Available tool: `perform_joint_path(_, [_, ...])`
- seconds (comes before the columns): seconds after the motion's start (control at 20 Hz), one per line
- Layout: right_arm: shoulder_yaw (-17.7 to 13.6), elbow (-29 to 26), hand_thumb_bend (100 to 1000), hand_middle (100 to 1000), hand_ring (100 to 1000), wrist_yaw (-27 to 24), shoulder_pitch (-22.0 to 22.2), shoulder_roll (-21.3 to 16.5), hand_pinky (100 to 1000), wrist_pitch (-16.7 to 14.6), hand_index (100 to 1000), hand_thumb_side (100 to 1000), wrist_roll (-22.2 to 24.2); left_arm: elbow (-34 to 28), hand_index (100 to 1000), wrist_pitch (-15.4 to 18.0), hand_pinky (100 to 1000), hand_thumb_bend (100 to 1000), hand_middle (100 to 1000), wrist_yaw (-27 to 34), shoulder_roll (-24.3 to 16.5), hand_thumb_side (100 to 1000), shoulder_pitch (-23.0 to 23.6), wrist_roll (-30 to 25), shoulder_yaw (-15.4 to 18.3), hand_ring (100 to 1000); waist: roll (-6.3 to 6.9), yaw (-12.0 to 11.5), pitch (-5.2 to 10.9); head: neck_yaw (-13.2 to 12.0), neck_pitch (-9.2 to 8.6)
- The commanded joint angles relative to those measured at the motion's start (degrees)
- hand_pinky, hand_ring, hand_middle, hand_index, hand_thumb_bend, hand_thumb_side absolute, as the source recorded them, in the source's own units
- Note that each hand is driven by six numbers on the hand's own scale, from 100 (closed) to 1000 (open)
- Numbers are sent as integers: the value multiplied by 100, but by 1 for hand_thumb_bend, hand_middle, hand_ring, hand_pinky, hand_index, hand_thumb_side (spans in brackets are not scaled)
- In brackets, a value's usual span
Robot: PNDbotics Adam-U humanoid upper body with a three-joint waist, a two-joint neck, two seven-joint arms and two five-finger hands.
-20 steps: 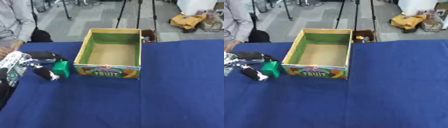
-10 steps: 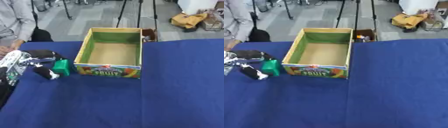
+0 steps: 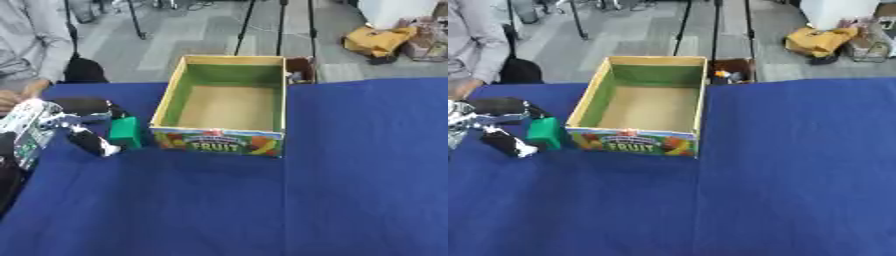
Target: Pick up objects on the table and place them in the box.
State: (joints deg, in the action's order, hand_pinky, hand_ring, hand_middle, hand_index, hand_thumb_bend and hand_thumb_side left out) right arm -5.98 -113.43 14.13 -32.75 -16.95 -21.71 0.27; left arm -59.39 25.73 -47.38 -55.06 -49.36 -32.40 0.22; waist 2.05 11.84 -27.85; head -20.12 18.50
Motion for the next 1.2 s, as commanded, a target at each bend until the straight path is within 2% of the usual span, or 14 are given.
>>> perform_joint_path(0.05, [-52,-116,100,575,912,42,-43,-142,862,30,813,1000,-52,-47,685,-25,813,103,630,100,-244,543,-84,61,60,767,6,-6,142,-24,-59])
perform_joint_path(0.2, [-50,-116,100,574,913,48,-36,-136,862,50,814,1000,-75,-51,608,-67,798,100,601,172,-255,522,-93,93,61,746,12,-5,155,-36,-46])
perform_joint_path(0.45, [-50,-116,100,574,913,42,-28,-124,863,66,815,1000,-103,-48,533,-130,774,100,549,237,-280,506,-92,108,61,700,27,-2,183,-57,-45])
perform_joint_path(0.7, [-56,-116,100,573,914,42,-22,-117,863,83,816,1000,-132,-18,504,-162,756,100,517,302,-292,497,-92,47,60,661,44,10,196,-78,-56])
perform_joint_path(1.2, [-62,-116,100,574,915,52,9,-116,865,115,816,1000,-159,-76,501,-223,745,100,514,230,-391,450,-126,100,64,650,98,5,259,-67,-6])
